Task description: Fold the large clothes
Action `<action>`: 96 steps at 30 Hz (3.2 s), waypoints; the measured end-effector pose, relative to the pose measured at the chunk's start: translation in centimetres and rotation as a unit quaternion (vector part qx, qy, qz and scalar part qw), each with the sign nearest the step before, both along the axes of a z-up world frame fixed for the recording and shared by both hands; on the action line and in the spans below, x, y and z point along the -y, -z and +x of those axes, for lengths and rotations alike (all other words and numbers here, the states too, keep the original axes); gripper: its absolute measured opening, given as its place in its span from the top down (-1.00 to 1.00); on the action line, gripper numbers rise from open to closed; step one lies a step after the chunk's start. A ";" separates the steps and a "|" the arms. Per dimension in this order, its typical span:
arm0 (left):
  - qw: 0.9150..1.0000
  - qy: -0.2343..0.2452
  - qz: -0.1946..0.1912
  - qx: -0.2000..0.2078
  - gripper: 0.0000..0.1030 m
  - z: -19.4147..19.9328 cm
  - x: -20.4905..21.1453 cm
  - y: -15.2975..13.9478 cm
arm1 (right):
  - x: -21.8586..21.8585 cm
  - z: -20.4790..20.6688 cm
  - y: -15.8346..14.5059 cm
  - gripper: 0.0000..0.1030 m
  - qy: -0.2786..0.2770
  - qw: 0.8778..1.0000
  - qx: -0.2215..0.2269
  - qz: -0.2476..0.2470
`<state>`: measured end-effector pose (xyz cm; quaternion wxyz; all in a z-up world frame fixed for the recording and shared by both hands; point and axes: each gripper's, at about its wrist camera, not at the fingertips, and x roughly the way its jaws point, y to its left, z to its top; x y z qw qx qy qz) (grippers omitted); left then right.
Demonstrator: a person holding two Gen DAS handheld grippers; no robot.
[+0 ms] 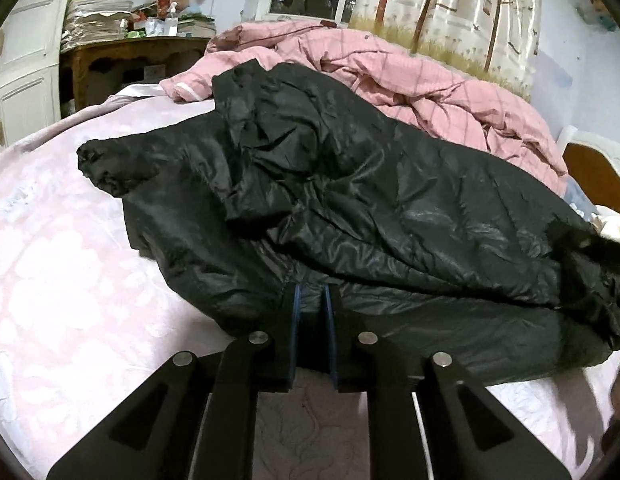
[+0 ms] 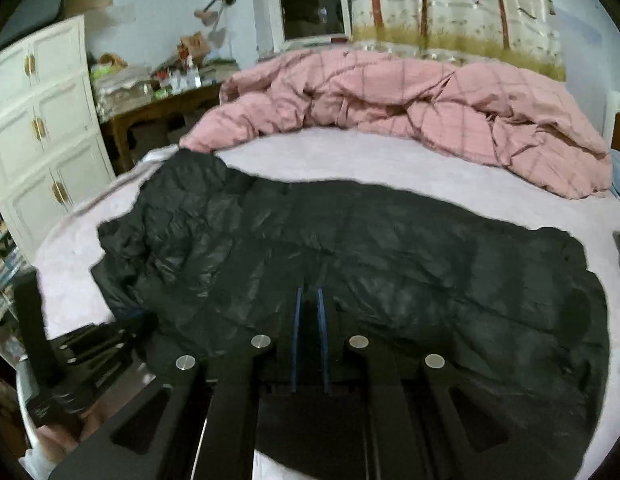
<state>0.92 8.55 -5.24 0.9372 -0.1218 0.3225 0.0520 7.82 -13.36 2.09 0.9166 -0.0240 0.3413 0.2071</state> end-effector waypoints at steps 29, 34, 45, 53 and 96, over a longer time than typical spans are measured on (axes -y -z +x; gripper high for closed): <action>0.998 0.032 -0.022 0.040 0.01 6.0 -8.2 -11.8 | 0.4 1.3 5.5 0.85 0.012 1.000 -0.011 0.005; 0.994 0.005 -0.110 -0.021 0.05 14.9 -14.3 -10.0 | -0.4 -0.4 4.9 0.84 0.019 0.999 0.025 -0.017; 0.989 -0.017 -0.073 -0.128 0.09 25.0 -15.4 -7.9 | -0.1 -1.5 4.3 0.84 0.018 0.998 0.054 -0.013; 0.976 -0.019 -0.123 -0.180 0.95 27.0 -15.8 -5.0 | -0.1 -1.5 4.4 0.83 0.017 0.998 0.052 -0.015; 0.953 0.197 0.226 0.049 0.72 3.3 5.6 -1.2 | 2.5 -3.4 0.3 0.73 0.032 0.992 0.111 0.049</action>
